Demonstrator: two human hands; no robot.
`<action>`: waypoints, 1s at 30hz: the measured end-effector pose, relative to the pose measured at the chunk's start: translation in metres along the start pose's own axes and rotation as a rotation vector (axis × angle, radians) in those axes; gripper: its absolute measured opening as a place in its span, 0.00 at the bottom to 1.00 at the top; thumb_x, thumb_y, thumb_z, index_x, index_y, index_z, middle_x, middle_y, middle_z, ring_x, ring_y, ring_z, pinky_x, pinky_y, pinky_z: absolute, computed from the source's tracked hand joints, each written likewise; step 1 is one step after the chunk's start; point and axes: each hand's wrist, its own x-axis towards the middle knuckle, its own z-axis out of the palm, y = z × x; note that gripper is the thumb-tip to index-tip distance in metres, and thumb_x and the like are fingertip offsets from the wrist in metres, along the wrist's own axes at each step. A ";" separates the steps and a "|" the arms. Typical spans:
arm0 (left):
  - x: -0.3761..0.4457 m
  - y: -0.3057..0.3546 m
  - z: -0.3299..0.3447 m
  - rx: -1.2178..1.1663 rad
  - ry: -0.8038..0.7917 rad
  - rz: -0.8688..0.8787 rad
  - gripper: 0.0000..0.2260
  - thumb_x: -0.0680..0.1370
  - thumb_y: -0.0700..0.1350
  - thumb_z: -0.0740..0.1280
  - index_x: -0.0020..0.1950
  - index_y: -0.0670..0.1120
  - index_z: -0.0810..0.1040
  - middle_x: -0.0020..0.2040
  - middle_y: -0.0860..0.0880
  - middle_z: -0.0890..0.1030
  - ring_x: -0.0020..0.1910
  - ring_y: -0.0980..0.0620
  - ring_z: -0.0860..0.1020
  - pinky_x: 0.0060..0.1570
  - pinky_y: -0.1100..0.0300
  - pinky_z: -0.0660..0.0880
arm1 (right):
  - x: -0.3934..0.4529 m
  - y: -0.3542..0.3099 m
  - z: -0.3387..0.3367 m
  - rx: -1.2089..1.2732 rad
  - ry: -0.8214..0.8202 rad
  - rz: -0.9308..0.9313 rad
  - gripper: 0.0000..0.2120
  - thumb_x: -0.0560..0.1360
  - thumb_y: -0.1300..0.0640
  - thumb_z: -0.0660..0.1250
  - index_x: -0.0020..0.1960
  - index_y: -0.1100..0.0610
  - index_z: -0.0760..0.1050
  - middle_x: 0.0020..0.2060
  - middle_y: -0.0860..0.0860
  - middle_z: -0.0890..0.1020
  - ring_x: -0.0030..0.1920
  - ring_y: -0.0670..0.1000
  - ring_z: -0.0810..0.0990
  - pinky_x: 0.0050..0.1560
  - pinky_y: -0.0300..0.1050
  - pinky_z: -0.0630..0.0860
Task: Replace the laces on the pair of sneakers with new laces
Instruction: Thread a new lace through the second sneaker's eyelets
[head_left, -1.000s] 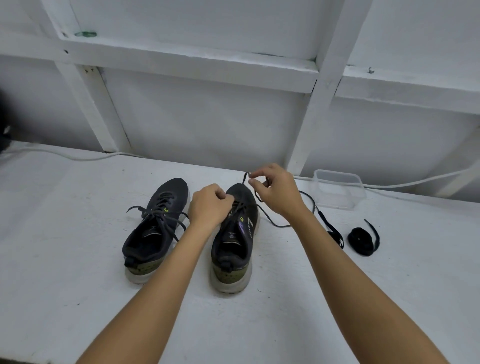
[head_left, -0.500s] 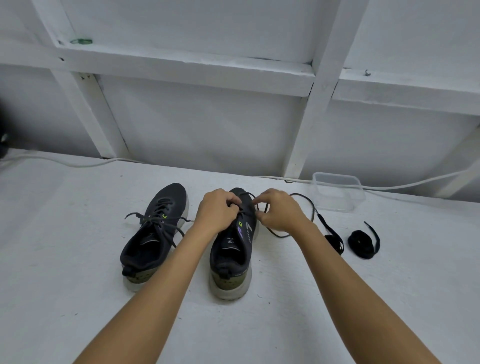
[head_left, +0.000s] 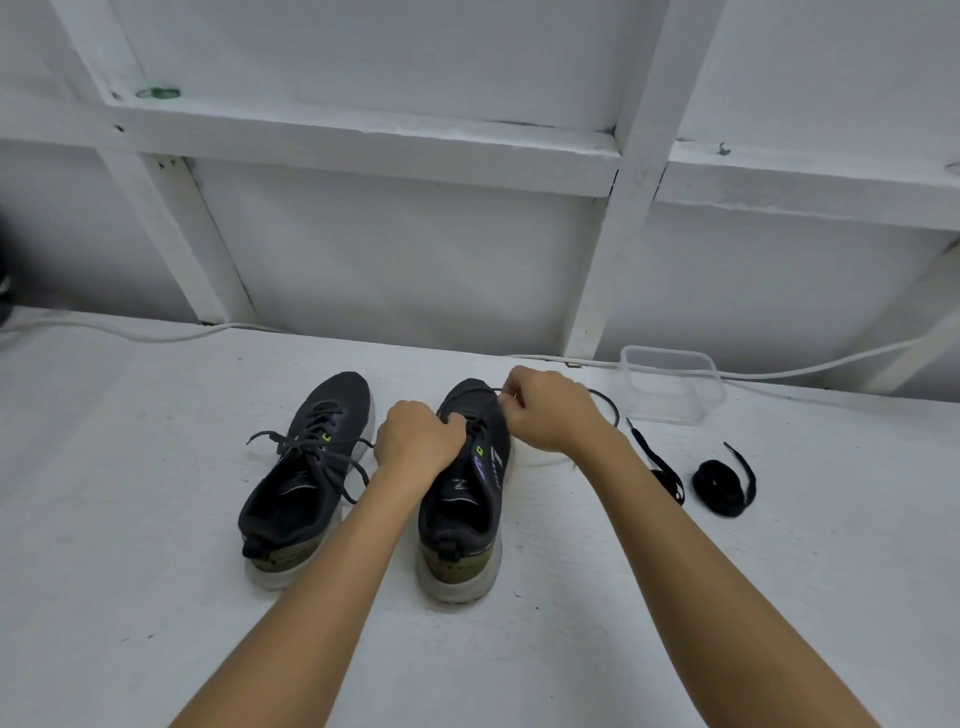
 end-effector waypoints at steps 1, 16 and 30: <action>0.000 -0.001 -0.002 0.036 0.010 0.040 0.17 0.80 0.52 0.63 0.43 0.40 0.80 0.47 0.44 0.79 0.46 0.43 0.78 0.43 0.54 0.75 | 0.001 -0.002 -0.002 0.070 -0.014 -0.006 0.09 0.81 0.48 0.61 0.53 0.50 0.76 0.45 0.48 0.82 0.49 0.53 0.78 0.49 0.49 0.73; 0.032 -0.029 -0.033 -0.127 -0.052 0.152 0.08 0.77 0.51 0.69 0.46 0.47 0.82 0.44 0.50 0.84 0.46 0.46 0.80 0.48 0.53 0.79 | -0.004 0.012 -0.047 0.270 -0.102 -0.004 0.12 0.80 0.45 0.67 0.44 0.52 0.81 0.33 0.48 0.80 0.35 0.48 0.76 0.35 0.42 0.72; 0.023 -0.005 -0.050 -0.301 0.138 0.511 0.06 0.80 0.49 0.68 0.47 0.50 0.83 0.41 0.55 0.83 0.46 0.53 0.79 0.48 0.56 0.74 | -0.004 0.001 -0.054 0.380 -0.058 -0.077 0.12 0.80 0.44 0.66 0.45 0.49 0.82 0.27 0.43 0.73 0.29 0.44 0.69 0.34 0.40 0.68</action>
